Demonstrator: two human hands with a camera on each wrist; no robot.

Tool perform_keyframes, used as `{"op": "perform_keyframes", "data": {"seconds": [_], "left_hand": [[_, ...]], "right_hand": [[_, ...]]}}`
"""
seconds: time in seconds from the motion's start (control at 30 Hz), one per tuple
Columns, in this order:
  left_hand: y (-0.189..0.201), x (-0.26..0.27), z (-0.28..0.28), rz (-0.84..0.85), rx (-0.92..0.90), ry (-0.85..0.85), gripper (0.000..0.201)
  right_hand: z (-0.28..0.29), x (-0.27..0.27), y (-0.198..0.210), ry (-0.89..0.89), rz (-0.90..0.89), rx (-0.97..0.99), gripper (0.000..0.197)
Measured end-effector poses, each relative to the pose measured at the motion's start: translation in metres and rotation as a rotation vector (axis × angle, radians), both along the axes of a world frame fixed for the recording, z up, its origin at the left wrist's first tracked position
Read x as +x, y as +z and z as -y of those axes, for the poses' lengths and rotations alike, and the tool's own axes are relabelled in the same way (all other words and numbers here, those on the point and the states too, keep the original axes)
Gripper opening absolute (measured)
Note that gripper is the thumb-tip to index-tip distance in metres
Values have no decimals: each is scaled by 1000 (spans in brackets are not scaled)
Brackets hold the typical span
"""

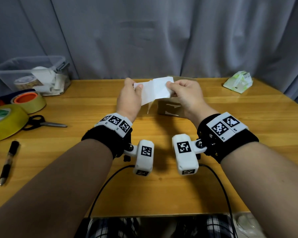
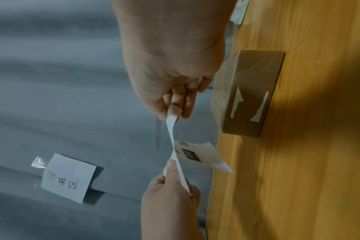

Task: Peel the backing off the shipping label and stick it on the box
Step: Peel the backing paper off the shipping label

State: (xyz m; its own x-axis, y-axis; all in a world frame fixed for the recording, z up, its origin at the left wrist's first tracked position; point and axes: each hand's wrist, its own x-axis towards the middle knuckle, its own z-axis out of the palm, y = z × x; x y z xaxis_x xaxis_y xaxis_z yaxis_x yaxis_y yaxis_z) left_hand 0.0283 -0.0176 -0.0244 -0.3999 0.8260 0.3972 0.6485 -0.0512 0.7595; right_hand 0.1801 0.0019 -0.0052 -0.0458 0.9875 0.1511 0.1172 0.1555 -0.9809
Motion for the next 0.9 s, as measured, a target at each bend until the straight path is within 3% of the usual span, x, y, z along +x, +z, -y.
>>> {"op": "perform_keyframes", "data": {"seconds": [0.37,0.77,0.9], "left_hand": [[-4,-6,-7,-270,-154,-16,28],[-20,-18,-7,-230,-270,-3,28],[-24,-20,-7,-190,-317,31,32]], "right_hand": [[-8,0,-3,-136,-17,-25,34],[-3,3,-3,-125,-51,-17,21],[-4,2,-4,-155,-104,-53,27]]}}
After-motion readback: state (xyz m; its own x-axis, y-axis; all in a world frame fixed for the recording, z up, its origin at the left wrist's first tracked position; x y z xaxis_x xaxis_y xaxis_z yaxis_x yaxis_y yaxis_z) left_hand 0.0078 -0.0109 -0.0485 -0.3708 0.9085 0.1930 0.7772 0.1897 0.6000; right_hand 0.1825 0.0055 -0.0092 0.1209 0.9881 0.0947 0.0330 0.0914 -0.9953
